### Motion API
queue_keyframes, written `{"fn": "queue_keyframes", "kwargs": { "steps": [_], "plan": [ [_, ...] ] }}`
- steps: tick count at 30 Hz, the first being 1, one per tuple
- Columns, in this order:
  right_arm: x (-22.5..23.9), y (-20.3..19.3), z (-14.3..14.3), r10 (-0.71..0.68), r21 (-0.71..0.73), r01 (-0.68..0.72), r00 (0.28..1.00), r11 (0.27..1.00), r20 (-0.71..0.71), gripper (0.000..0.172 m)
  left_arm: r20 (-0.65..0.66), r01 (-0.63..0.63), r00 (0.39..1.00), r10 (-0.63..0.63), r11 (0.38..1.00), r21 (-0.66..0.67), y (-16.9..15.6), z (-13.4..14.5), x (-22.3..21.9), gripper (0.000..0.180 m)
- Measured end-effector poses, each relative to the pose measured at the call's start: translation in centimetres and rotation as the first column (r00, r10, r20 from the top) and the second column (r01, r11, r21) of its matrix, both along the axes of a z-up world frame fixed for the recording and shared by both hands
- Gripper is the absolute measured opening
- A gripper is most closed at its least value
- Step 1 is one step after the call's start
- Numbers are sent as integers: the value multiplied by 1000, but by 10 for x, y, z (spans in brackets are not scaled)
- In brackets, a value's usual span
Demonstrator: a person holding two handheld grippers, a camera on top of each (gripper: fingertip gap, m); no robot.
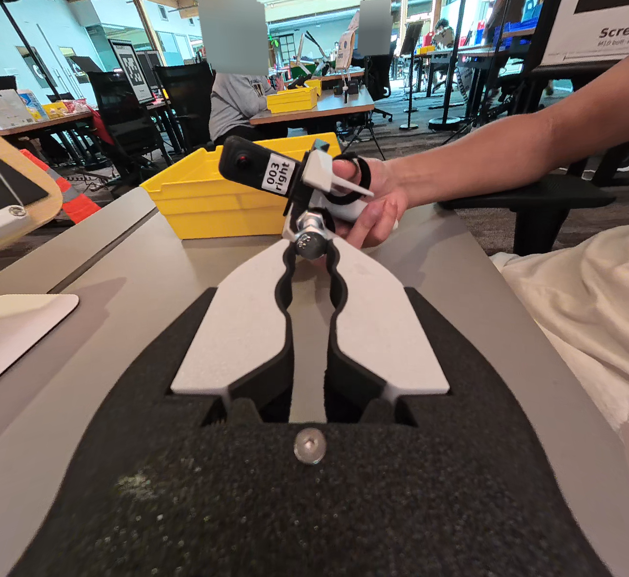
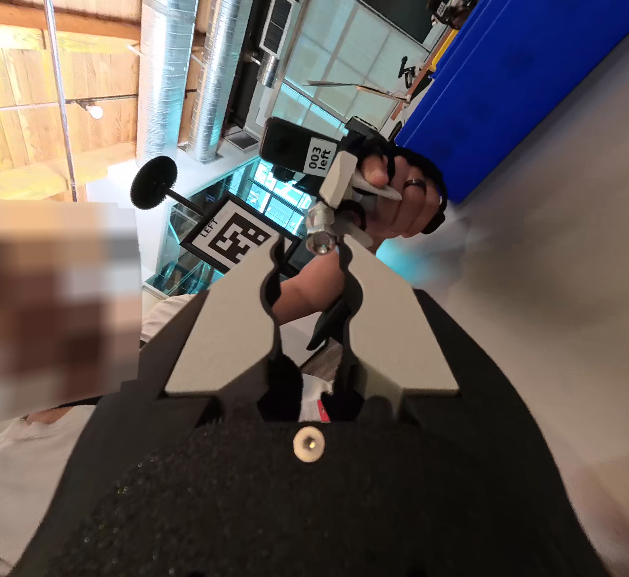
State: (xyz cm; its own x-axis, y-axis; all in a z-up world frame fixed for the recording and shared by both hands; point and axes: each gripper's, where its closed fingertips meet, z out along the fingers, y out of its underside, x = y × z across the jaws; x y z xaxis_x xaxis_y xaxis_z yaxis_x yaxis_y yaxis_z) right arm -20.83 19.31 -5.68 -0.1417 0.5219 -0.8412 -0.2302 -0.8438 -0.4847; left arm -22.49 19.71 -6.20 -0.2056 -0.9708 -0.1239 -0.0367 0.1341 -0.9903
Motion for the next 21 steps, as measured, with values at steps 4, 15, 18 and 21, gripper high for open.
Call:
{"fn": "queue_keyframes", "kwargs": {
  "steps": [4, 15, 18, 21],
  "plan": [
    [2, 6, -4, -75, 95, 65, 992, 993, 106, 16, -15, -6, 1000, 6, 1000, -4, 1, -4, 3, 17],
    [-10, -11, 13, -749, 959, -186, 599, 213, 282, 16, 34, 193, 980, -194, 915, -354, -11, 17, -9, 17],
    [-11, -11, 13, -928, 814, -548, 370, -191, 31, 17, 27, 221, 973, -231, 885, -410, -12, 15, -11, 17],
    [-12, -16, 15, -900, 426, -803, 295, -416, -321, 17, 31, 247, 965, -259, 869, -430, -15, 17, -12, 17]
  ]
}}
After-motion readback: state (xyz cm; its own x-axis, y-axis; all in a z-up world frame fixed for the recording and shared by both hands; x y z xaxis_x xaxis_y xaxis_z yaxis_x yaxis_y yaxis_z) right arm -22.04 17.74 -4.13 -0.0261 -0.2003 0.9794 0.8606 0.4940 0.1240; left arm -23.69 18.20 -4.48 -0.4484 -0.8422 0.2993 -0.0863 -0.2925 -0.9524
